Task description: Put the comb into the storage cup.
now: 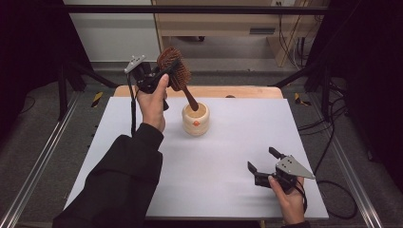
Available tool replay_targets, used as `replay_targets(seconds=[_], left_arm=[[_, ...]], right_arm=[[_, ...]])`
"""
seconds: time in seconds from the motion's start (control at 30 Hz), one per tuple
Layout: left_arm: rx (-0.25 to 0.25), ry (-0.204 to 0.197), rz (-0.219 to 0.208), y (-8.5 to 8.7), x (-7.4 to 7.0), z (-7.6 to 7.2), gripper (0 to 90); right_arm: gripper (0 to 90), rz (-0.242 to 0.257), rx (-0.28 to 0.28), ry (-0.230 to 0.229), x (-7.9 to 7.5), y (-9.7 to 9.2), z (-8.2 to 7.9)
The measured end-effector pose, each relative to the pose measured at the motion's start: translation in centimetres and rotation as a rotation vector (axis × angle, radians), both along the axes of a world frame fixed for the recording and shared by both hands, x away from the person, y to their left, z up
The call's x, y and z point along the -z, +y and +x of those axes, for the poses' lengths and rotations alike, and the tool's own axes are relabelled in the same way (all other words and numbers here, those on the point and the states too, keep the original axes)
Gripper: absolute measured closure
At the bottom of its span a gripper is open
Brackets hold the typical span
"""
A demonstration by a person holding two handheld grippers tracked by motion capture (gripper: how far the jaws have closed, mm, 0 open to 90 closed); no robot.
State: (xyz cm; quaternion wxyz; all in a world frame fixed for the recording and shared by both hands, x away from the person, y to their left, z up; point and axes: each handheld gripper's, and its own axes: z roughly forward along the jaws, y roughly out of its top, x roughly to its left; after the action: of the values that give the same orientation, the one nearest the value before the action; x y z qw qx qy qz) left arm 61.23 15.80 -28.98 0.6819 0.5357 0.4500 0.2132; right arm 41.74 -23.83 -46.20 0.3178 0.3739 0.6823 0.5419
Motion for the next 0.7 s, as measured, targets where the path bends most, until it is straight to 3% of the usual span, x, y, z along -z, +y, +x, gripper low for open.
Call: replay_targets(seconds=[0.7], left_arm=[[0.010, 0.025, 0.034, -1.0, 1.9, 0.7, 49.5]], right_arm=[[5.8, 0.001, -0.004, 0.006, 0.1, 0.0, 0.0]])
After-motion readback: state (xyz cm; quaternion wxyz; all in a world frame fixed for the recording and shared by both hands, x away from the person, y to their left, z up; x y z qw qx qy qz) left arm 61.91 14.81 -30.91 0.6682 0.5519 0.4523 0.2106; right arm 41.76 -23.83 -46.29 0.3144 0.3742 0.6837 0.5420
